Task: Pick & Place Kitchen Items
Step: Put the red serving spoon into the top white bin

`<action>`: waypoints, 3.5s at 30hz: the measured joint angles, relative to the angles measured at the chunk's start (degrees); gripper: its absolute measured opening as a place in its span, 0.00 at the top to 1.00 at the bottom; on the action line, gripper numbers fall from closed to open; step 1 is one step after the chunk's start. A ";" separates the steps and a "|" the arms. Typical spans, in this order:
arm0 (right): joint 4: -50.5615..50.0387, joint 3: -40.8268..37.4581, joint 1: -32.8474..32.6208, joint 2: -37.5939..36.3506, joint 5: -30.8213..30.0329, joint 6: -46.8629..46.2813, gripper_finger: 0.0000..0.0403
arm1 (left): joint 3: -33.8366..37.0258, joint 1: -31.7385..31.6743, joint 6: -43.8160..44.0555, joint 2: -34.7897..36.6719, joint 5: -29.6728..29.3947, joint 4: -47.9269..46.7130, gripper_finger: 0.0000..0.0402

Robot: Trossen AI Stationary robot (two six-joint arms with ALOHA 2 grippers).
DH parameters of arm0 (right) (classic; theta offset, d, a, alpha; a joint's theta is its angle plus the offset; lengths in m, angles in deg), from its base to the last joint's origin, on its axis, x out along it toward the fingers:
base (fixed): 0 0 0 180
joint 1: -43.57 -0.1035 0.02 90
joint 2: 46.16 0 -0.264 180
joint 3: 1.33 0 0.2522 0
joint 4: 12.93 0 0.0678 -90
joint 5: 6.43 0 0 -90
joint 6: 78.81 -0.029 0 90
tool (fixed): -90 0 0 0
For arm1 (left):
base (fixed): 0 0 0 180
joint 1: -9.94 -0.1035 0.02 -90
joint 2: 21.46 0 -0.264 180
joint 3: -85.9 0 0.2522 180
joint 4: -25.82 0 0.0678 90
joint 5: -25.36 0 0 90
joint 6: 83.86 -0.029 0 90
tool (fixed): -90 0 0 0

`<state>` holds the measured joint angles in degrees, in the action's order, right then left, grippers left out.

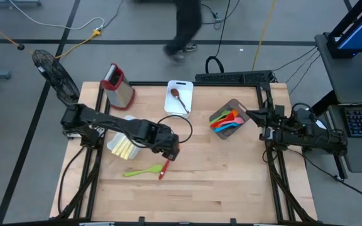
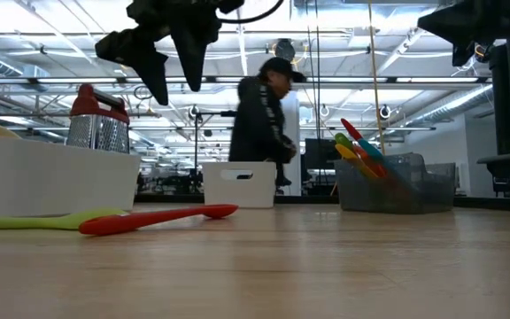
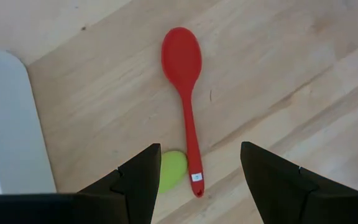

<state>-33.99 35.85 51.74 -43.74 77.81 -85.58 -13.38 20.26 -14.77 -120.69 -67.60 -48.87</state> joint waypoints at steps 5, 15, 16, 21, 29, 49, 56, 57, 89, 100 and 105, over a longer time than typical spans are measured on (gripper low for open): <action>-3.27 0.00 0.00 -0.80 -0.56 -0.01 1.00 | 0.00 -0.09 1.78 -1.03 -0.06 0.64 0.43; -8.09 0.00 0.00 -0.77 -1.72 -0.41 1.00 | 0.02 -0.52 1.80 -3.60 -0.64 5.38 0.43; -7.97 0.00 0.00 -0.79 -1.72 -0.22 1.00 | 0.02 -0.60 1.77 -4.26 -0.05 6.21 0.43; -8.02 0.00 0.00 -0.77 -1.68 -0.04 1.00 | 0.02 -0.94 1.79 -7.32 2.50 7.63 0.43; -8.42 0.00 0.00 -0.77 -1.68 -0.03 0.99 | 0.02 -1.33 3.45 -12.01 4.04 7.54 0.43; -8.38 0.02 0.00 -0.77 -1.68 -0.01 0.99 | 0.55 1.33 2.14 -19.33 7.23 7.52 0.43; -7.96 0.04 0.00 -0.77 -1.68 0.01 0.99 | 1.33 2.10 -1.98 -20.82 6.02 7.36 0.43; -7.95 0.04 0.00 -0.77 -1.68 0.01 0.99 | 1.25 2.10 -2.54 -21.54 6.19 8.33 0.43; -7.57 0.04 -0.02 -0.75 -1.92 0.49 0.99 | -2.78 -2.73 -3.47 -15.90 15.02 14.99 0.96; -7.61 0.04 -0.01 -0.75 -1.83 0.63 0.99 | -2.80 -7.48 -7.13 -5.92 17.06 22.35 0.96; -7.68 0.04 -0.02 -0.75 -1.76 0.62 0.99 | -2.82 -11.28 -6.36 -2.31 16.67 28.78 0.96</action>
<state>-41.67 35.90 51.72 -44.49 76.05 -84.96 -16.20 8.99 -21.13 -123.00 -50.93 -20.09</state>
